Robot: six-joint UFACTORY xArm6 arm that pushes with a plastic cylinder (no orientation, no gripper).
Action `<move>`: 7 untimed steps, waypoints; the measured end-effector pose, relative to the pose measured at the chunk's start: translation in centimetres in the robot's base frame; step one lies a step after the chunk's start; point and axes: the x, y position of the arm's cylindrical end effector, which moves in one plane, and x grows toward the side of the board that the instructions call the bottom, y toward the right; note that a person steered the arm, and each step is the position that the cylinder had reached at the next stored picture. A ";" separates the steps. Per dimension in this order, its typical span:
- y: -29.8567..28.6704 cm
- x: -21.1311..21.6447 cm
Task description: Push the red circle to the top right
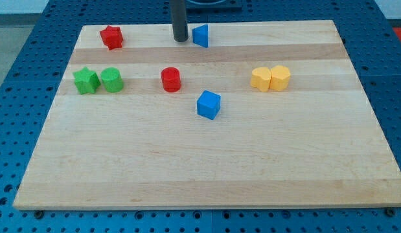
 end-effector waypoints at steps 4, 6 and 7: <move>0.7 1.8; -3.1 7.6; -5.1 10.2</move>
